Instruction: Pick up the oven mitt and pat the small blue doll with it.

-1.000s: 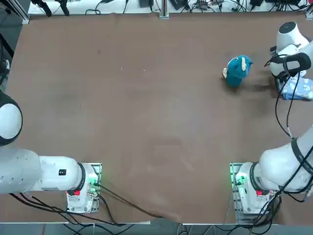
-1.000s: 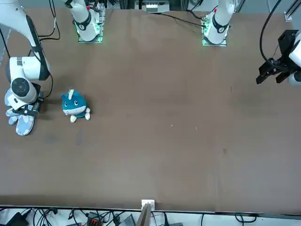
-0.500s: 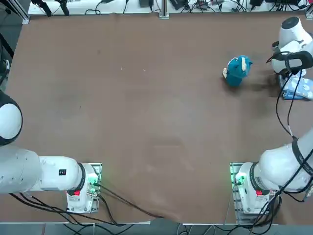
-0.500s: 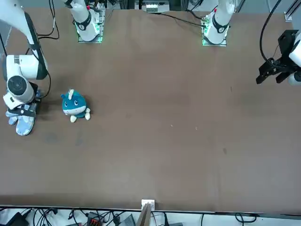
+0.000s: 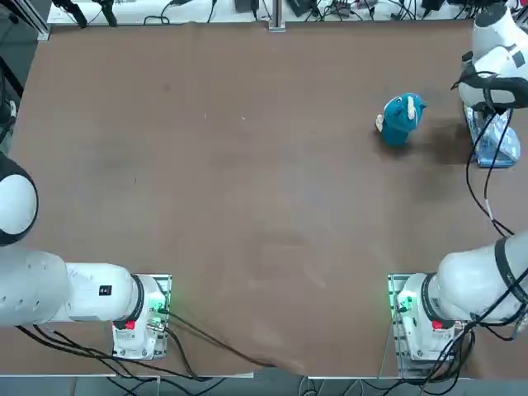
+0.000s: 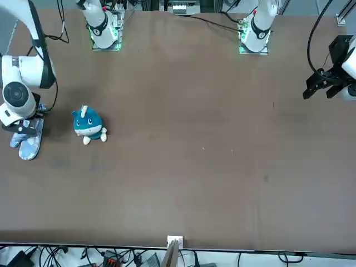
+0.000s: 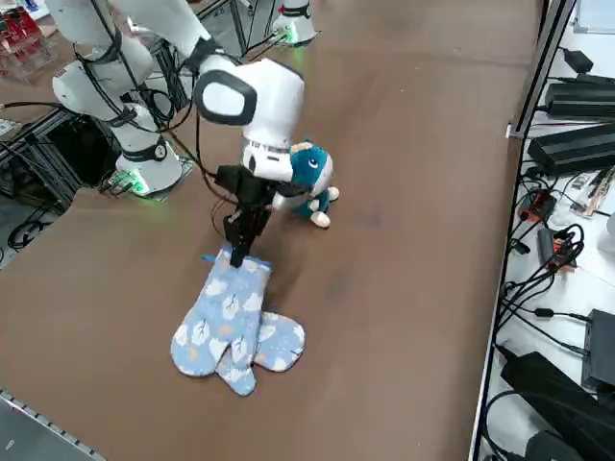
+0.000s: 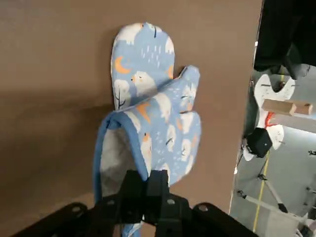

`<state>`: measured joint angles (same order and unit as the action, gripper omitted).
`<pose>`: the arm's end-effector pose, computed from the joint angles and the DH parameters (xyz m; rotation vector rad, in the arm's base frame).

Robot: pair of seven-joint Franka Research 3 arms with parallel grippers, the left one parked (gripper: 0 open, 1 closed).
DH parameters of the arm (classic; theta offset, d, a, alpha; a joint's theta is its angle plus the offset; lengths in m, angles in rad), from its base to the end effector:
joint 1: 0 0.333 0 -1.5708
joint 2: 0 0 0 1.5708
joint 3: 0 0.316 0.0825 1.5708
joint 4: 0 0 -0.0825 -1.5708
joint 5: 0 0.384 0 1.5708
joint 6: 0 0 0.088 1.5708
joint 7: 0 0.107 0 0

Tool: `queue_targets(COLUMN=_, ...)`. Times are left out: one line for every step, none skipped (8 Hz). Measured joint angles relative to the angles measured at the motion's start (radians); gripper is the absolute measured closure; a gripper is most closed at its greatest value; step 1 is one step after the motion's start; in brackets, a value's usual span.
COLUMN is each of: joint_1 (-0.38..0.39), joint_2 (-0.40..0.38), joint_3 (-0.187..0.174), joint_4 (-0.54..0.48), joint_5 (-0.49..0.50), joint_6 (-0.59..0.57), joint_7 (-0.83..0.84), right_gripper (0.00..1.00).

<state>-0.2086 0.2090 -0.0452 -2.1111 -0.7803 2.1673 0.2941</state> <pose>0.5372 -0.1674 0.3134 2.5190 -0.0551 -0.1732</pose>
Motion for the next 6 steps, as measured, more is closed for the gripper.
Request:
queue_targets(joint_1=0.001, joint_2=-0.036, joint_3=0.009, joint_4=0.024, joint_5=0.076, joint_6=-0.04, joint_7=-0.077, right_gripper=0.97)
queue_targets(joint_1=0.001, joint_2=-0.066, joint_3=0.013, joint_4=0.072, joint_5=0.175, joint_6=-0.095, joint_7=-0.174, right_gripper=0.97)
queue_targets(joint_1=0.001, joint_2=-0.085, joint_3=0.014, joint_4=0.137, joint_5=0.262, joint_6=-0.167, joint_7=-0.255, right_gripper=0.97)
queue_targets(joint_1=0.001, joint_2=-0.094, joint_3=0.014, joint_4=0.199, joint_5=0.336, joint_6=-0.229, joint_7=-0.313, right_gripper=0.97)
queue_targets(joint_1=0.0, joint_2=-0.095, joint_3=0.014, joint_4=0.248, joint_5=0.41, joint_6=-0.271, joint_7=-0.361, right_gripper=0.97)
queue_targets(joint_1=-0.003, joint_2=-0.094, joint_3=0.014, joint_4=0.29, joint_5=0.488, joint_6=-0.305, joint_7=-0.407, right_gripper=0.97)
